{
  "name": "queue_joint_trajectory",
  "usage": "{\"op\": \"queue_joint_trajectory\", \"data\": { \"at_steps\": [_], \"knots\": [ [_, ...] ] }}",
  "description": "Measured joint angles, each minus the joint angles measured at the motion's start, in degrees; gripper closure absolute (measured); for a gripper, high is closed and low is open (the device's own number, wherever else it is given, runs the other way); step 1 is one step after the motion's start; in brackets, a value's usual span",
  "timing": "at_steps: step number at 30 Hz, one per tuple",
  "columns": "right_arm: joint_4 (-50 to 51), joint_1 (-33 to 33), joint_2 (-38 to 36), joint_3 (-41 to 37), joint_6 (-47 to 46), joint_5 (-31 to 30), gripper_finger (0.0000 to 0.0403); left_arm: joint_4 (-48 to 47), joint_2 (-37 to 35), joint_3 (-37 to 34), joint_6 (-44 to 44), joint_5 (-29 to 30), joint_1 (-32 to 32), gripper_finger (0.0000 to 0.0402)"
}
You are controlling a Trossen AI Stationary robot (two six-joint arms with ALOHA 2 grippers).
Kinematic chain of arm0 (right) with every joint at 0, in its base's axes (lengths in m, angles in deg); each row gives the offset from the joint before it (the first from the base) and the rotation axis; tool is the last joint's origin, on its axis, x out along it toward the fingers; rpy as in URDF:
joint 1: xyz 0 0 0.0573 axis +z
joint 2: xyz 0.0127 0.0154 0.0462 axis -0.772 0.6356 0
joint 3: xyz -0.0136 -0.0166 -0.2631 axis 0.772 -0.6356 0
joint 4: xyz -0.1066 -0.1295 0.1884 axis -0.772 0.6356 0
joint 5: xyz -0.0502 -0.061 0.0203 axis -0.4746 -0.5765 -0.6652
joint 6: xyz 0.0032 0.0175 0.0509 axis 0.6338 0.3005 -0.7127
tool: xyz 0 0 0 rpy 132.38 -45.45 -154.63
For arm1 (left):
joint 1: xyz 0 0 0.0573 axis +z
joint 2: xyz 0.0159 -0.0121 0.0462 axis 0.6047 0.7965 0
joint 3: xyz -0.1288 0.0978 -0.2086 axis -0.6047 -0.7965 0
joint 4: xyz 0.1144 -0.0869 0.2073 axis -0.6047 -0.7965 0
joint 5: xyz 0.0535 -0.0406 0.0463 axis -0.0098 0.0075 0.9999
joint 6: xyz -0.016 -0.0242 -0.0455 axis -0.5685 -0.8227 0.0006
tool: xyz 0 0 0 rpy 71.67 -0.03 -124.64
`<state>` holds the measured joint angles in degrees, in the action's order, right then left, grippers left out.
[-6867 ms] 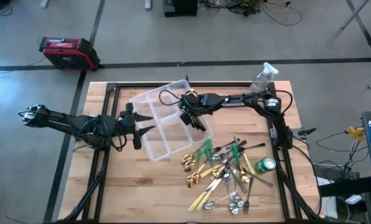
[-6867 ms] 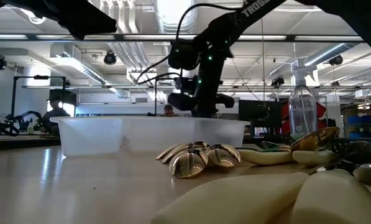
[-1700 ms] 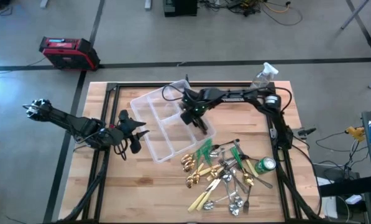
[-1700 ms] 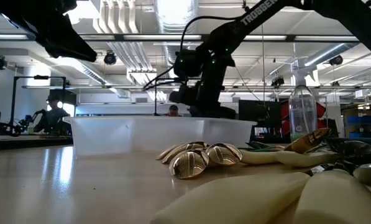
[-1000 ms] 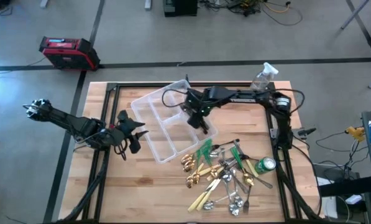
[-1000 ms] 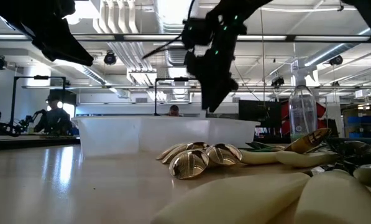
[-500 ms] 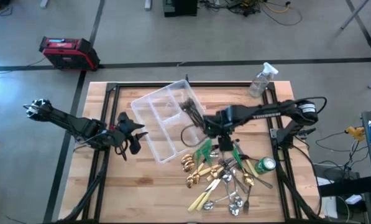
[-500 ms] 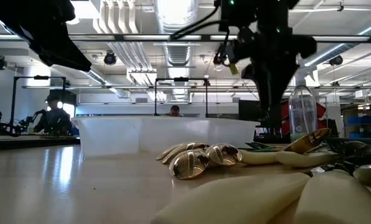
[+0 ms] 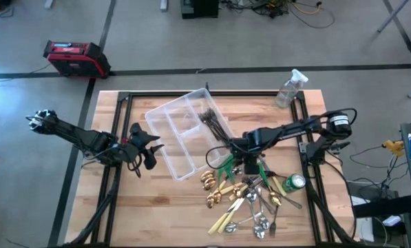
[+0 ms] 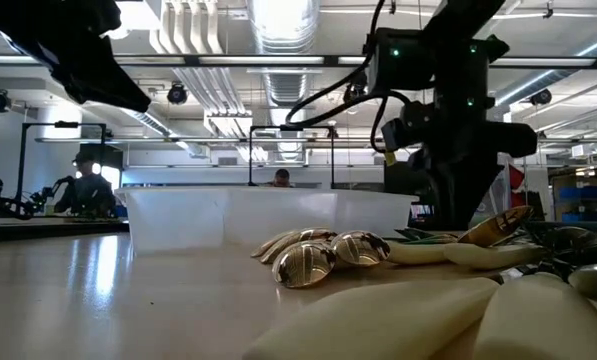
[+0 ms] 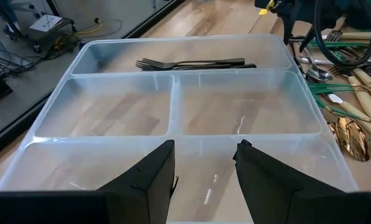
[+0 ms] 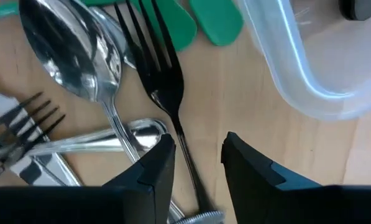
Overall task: Sort silverware
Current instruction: Put the black fork into the transparent silverware tray
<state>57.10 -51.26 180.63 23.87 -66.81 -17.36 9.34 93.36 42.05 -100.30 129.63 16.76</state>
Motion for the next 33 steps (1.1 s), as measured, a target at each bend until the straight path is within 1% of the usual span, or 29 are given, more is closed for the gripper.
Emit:
{"op": "queue_joint_trajectory", "data": {
  "at_steps": [2,6,11,16,24,26,33],
  "knots": [
    [-2.3,0.4,0.0,-1.4,-0.8,0.0,0.0301,0.1,0.0,0.0,-0.1,0.4,0.0,0.0247],
    [-3.8,0.9,0.0,-3.3,-0.9,0.0,0.0323,0.1,0.0,0.0,-0.1,0.6,0.0,0.0247],
    [-4.4,0.9,0.0,-3.5,-1.7,-1.8,0.0358,0.2,0.0,0.0,0.2,0.8,0.0,0.0247],
    [-5.4,0.8,0.0,-3.5,0.2,-1.5,0.0398,0.2,0.0,0.0,0.1,0.8,0.0,0.0247],
    [-5.2,0.8,0.4,-3.7,0.3,-0.2,0.0381,0.2,0.0,0.0,0.1,-0.2,0.0,0.0247],
    [-4.5,0.8,0.4,-3.7,0.3,-0.2,0.0376,0.2,0.0,0.0,0.1,-1.1,0.0,0.0247],
    [-0.8,-0.4,0.4,-3.7,0.3,-0.2,0.035,0.2,0.0,0.0,0.1,-1.2,0.0,0.0247]
  ]
}}
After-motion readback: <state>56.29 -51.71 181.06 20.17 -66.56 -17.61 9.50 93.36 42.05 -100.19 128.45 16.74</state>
